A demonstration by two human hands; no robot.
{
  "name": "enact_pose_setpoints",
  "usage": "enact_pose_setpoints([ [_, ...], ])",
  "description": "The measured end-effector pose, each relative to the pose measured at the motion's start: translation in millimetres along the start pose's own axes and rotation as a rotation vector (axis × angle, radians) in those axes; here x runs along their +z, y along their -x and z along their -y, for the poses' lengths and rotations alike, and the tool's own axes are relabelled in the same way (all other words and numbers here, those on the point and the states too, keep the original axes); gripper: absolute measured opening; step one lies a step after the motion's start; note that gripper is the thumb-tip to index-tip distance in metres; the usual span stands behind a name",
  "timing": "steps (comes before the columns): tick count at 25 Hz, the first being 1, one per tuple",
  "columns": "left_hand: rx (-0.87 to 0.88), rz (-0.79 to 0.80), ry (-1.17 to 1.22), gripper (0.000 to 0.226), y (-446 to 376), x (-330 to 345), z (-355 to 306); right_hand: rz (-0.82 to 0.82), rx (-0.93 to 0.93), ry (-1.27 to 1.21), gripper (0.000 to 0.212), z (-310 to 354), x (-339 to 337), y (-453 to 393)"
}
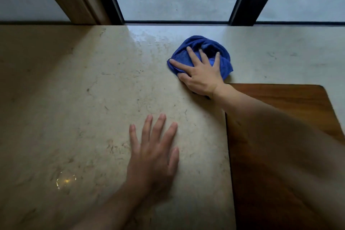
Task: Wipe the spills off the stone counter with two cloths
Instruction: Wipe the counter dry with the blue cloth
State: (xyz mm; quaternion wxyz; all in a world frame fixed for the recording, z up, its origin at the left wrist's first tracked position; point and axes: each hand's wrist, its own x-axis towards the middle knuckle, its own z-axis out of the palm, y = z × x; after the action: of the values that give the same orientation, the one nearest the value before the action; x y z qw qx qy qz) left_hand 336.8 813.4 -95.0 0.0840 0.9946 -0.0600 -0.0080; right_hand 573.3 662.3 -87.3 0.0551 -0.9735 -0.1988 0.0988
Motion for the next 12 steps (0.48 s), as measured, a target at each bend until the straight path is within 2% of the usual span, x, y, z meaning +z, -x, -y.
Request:
enact_pose_setpoints([
  [3,-0.025,-0.012,0.078,0.056,-1.0,-1.3,1.3,0.0,-0.017,0.004,0.047,20.9,15.2,70.0],
  [8,-0.11,-0.125,0.686,0.056,6.5,-15.1,12.8,-0.051,-0.087,0.042,0.052,78.1,60.0,272.4],
  [10,-0.073,-0.102,0.762,0.059,8.7,-25.2,13.8,-0.057,-0.084,0.052,0.055,106.6,82.9,369.4],
  [12,-0.053,-0.067,0.772,0.054,21.3,-39.5,20.5,-0.043,-0.054,0.093,0.059,138.6,97.4,459.8],
])
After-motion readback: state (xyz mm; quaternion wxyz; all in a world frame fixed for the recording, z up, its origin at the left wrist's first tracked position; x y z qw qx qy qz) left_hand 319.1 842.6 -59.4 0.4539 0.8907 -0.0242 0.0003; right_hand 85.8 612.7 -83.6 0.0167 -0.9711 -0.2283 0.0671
